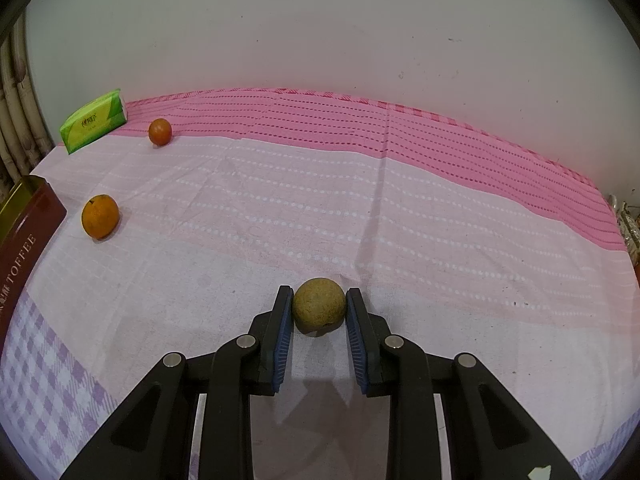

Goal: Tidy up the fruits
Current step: 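Grasp the dark brown fruit with the left tool and drop it into the tin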

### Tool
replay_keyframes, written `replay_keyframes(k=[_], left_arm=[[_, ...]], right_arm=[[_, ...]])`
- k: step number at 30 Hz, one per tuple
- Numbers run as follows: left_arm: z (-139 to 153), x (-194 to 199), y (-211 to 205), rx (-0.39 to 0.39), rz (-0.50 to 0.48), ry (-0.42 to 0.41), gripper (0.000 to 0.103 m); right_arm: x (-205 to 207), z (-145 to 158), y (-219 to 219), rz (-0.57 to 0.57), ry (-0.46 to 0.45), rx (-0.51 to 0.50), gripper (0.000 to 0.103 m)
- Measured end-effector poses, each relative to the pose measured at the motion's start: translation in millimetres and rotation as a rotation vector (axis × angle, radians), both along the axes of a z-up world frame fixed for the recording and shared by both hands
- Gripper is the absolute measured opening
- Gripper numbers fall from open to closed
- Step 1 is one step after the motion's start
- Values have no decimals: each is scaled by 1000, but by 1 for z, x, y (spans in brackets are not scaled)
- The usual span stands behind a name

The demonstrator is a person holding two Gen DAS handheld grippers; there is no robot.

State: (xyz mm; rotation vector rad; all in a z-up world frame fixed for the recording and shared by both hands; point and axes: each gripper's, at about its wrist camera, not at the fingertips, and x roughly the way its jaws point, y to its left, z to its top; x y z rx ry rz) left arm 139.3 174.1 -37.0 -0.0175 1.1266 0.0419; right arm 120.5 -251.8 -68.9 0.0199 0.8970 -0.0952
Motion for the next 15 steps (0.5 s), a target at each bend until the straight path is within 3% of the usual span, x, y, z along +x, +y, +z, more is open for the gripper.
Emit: replay_keyframes(k=[15], left_arm=[[1, 1, 1, -24, -3, 19, 48]], right_arm=[[0, 0, 0, 1, 0, -2, 25]])
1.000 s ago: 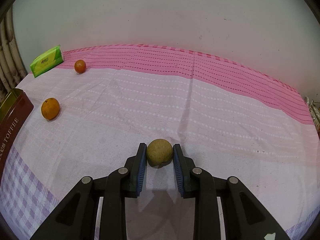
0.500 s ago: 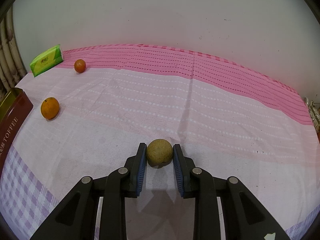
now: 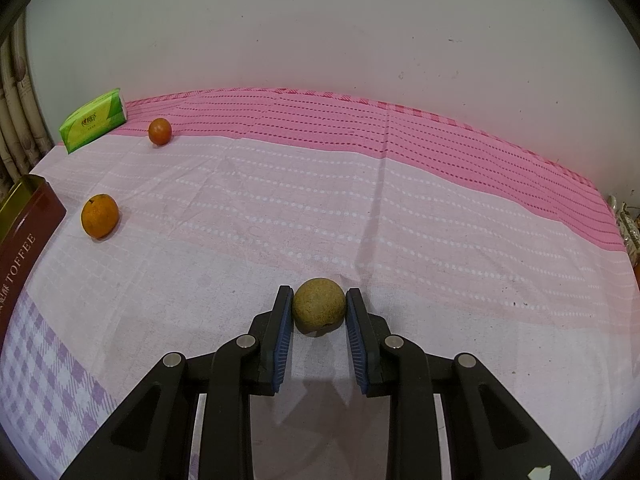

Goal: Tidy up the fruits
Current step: 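Grasp the dark brown fruit with the left tool and drop it into the tin, then carry the tan fruit into the tin and open the right tool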

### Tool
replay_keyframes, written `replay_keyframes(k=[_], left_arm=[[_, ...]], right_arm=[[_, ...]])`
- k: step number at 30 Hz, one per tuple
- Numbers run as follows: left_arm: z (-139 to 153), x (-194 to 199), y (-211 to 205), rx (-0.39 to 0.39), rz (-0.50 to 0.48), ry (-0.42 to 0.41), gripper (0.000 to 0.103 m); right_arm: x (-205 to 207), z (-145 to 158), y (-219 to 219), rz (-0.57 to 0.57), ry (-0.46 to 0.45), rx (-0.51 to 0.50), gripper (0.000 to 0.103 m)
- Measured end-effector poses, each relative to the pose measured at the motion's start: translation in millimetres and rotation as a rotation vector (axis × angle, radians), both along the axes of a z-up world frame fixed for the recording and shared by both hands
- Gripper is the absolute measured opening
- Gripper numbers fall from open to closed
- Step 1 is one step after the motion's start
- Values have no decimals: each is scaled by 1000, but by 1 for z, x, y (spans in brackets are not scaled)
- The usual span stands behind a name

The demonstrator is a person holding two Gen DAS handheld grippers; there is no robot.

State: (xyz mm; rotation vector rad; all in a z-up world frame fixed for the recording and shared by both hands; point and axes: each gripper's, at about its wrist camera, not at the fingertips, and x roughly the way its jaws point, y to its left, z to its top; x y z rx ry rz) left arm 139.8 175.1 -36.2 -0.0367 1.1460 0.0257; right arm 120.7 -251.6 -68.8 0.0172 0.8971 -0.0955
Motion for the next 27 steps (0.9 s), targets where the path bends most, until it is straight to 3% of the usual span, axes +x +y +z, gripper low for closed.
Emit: replay_keyframes(k=[11, 17, 21, 24, 27], left_arm=[[12, -5, 0, 20, 4, -40, 53], [40, -19, 2, 17, 34, -158, 57], [62, -30, 4, 33, 60, -263, 68], [72, -38, 6, 79, 76, -316, 73], [73, -42, 14, 81, 98, -309, 74]], right_arm=[[1, -1, 0, 2, 0, -11, 25], [0, 0, 4, -13, 3, -26, 24], [-1, 11, 17, -25, -13, 55, 24], [-1, 30, 50, 55, -45, 113, 24], [-2, 48, 97, 176, -72, 141, 24]])
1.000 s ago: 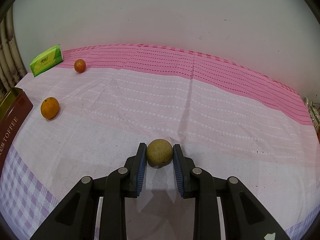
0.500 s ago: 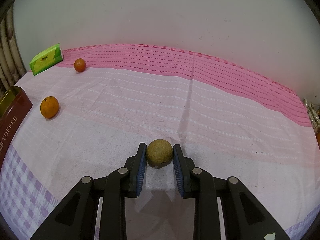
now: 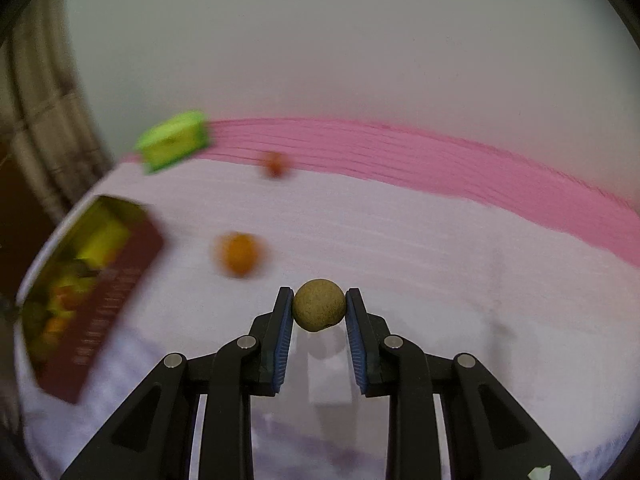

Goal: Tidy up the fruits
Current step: 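Carry the tan fruit into the tin and open the right tool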

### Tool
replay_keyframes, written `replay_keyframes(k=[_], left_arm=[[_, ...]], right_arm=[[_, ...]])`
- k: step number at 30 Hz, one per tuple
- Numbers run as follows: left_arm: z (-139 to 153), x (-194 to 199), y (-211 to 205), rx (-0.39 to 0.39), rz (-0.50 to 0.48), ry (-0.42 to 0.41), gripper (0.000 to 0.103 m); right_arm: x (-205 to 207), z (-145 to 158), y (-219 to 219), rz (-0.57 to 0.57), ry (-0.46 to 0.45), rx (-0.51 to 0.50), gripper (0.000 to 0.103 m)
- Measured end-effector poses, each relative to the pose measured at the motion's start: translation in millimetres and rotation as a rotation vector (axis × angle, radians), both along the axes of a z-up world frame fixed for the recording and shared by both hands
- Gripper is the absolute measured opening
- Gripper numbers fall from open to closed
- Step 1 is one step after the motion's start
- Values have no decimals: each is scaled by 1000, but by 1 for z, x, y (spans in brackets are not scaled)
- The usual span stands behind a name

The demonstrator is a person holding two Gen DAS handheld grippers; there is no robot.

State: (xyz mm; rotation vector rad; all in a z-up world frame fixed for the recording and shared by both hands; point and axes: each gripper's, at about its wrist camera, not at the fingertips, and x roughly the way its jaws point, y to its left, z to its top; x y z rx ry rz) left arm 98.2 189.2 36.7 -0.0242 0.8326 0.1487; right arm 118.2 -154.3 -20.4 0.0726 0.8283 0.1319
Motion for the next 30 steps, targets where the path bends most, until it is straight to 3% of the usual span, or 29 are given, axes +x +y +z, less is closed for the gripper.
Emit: replay_keyframes(k=[5, 11, 18, 30], left_arm=[[-4, -11, 18, -22, 56, 26, 75], [-8, -16, 30, -33, 114, 37, 78], [-10, -14, 27, -31, 101, 52, 78], [-12, -11, 29, -42, 99, 71, 80]], right_arm=[[-6, 22, 93, 234, -36, 33, 24], [-12, 21, 170, 395, -26, 12, 24], [-6, 5, 203, 440, 15, -40, 24], [0, -6, 215, 450, 48, -68, 25]])
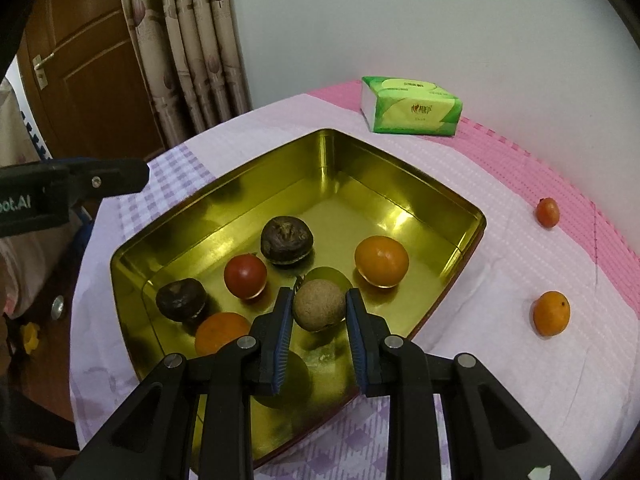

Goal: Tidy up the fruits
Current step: 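Carry the tan fruit into the tin and open the right tool, then grasp the orange with the right tool while the left tool grasps the small red tomato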

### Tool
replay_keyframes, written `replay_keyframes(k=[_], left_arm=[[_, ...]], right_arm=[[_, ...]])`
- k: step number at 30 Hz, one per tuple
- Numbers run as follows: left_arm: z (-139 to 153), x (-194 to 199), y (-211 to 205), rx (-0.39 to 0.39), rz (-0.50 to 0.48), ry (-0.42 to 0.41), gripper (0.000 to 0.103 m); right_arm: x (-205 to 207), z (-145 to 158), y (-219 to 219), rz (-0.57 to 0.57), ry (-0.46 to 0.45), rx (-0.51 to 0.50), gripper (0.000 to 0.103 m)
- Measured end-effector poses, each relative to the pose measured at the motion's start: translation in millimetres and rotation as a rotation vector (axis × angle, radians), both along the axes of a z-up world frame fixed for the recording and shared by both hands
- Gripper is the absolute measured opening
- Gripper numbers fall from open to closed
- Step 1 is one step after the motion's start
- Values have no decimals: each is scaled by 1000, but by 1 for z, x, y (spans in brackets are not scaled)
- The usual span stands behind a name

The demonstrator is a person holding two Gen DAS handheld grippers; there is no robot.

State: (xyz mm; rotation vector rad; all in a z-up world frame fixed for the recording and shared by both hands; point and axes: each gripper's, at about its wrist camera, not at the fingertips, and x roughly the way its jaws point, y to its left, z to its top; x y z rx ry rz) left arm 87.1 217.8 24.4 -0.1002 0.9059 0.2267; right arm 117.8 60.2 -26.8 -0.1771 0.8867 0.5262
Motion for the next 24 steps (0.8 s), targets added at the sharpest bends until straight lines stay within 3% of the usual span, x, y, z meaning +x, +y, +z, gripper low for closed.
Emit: replay_keyframes(k=[9, 12, 16, 24], left_arm=[[-2, 1, 2, -24, 6, 10, 80], [-4, 1, 2, -35, 6, 21, 80], [-5, 2, 2, -38, 9, 21, 80], [-6, 2, 1, -37, 9, 25, 80]], right_arm=[[-1, -4, 2, 3, 8, 0, 25], [-2, -3, 2, 5, 4, 8, 32], [-3, 3, 0, -11, -10, 21, 32], [4, 19, -59, -165, -73, 52, 33]])
